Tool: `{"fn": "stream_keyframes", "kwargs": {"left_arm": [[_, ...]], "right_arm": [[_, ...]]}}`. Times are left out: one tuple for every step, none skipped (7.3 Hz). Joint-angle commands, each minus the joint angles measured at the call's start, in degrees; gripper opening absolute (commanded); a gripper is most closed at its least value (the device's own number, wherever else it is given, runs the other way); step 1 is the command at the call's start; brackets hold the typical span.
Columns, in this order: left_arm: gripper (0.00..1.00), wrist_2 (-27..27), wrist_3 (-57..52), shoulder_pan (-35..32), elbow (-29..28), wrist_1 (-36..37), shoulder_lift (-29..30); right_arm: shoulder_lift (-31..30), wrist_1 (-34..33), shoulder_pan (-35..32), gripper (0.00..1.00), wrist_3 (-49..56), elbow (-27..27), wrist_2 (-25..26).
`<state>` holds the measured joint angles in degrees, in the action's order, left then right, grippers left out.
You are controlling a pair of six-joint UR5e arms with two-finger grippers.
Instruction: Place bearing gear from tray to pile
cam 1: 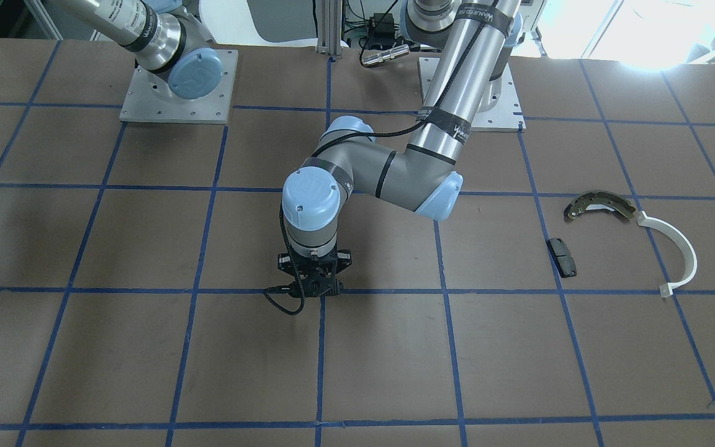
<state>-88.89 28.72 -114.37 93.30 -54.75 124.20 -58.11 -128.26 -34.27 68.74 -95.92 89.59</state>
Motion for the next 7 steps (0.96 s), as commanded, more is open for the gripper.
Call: {"fn": "stream_keyframes", "kwargs": {"left_arm": [[0.00, -0.93, -0.77, 1.07, -0.05, -0.52, -2.02], [0.00, -2.33, -2.60, 4.48, 0.90, -2.36, -5.42], [0.00, -2.61, -8.10, 9.12, 1.00, -6.46, -8.68], [0.00, -2.78, -13.72, 14.30, 1.35, -10.86, -11.67], [0.00, -4.70, -20.39, 19.66, 3.27, -11.51, -13.18], [0.00, -7.94, -26.29, 23.98, 5.90, -11.86, -15.37], [0.00, -13.19, -32.18, 27.24, 9.49, -10.47, -17.48]], "right_arm": [[0.02, 0.02, 0.00, 0.46, -0.01, -0.23, 0.06], [0.02, 0.02, 0.00, 0.36, -0.10, -0.14, 0.06], [0.02, 0.20, 0.00, 0.16, -0.10, -0.14, 0.06], [0.02, 0.20, 0.00, 0.09, -0.18, -0.14, 0.15], [-1.20, 2.90, 0.08, 0.07, -0.53, 0.03, 0.85], [-4.00, 7.88, -0.26, 0.05, -1.15, 0.56, 2.33], [-8.72, 11.94, -0.96, 0.06, -6.46, 0.30, 2.17]]}}
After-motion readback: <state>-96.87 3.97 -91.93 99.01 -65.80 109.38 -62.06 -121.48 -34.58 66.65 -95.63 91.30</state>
